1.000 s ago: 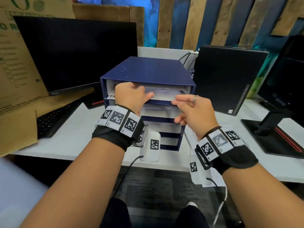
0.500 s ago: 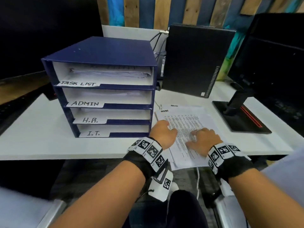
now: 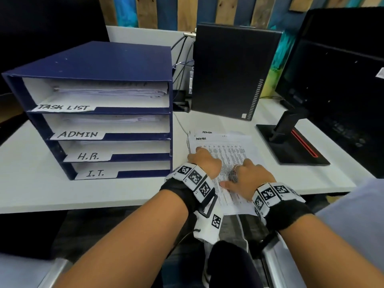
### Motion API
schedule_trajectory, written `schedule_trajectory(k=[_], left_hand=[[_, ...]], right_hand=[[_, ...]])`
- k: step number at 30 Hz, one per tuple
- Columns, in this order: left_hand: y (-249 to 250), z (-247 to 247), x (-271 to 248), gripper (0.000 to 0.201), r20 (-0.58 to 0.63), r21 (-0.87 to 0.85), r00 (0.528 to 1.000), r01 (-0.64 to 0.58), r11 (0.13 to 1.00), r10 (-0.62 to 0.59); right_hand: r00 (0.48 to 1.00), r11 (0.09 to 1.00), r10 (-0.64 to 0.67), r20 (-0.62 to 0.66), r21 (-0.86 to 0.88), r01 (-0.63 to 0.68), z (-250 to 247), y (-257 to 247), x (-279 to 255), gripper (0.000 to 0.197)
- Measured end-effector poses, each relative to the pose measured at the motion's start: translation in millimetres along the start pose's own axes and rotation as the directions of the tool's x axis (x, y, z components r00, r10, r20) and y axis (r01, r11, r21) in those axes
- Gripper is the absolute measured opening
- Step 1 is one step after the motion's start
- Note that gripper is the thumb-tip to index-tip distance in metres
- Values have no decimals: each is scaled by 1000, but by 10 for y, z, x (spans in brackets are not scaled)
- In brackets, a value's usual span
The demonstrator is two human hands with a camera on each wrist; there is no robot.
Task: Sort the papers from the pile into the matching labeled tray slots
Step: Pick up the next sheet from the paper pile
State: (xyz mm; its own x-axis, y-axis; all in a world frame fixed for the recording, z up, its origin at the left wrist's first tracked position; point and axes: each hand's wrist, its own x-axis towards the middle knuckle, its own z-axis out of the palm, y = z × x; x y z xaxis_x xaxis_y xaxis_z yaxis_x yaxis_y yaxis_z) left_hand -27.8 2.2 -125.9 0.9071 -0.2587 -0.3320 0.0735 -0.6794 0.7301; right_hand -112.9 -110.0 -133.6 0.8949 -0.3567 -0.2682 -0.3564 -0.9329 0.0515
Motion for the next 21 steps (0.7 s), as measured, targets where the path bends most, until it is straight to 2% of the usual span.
schedule_trajectory(k=[4, 9, 13, 15, 17, 19, 21], left_hand=[[16, -17, 61, 40, -38, -13, 998, 39, 999, -39], [52, -53, 19, 35, -36, -54, 999, 13, 998, -15], [74, -82, -30, 41, -167, -159, 985, 14, 987, -40], [117, -47, -86, 35, -160, -154, 986, -65, 986, 40], [167, 58, -215, 34, -151, -100, 972, -197, 975, 181], [190, 205, -318, 37, -131, 20, 938, -322, 947, 322], [184, 327, -417, 37, -93, 169, 914, -375, 911, 394]], right_hand=[[1000, 1000, -12, 0, 1, 12, -11, 11, 0, 69], [1000, 1000, -23, -3, -1, 23, -32, 9, 35, 70], [1000, 1000, -22, 0, 3, 22, -37, 4, 21, 73], [1000, 1000, -17, -3, -1, 17, -32, -10, -12, 69], [1000, 1000, -17, -13, 10, 17, -25, -14, -57, 59], [999, 996, -22, -35, 80, 25, -35, 16, -101, 38], [999, 985, -11, -46, 172, 19, -53, 74, -145, 15]])
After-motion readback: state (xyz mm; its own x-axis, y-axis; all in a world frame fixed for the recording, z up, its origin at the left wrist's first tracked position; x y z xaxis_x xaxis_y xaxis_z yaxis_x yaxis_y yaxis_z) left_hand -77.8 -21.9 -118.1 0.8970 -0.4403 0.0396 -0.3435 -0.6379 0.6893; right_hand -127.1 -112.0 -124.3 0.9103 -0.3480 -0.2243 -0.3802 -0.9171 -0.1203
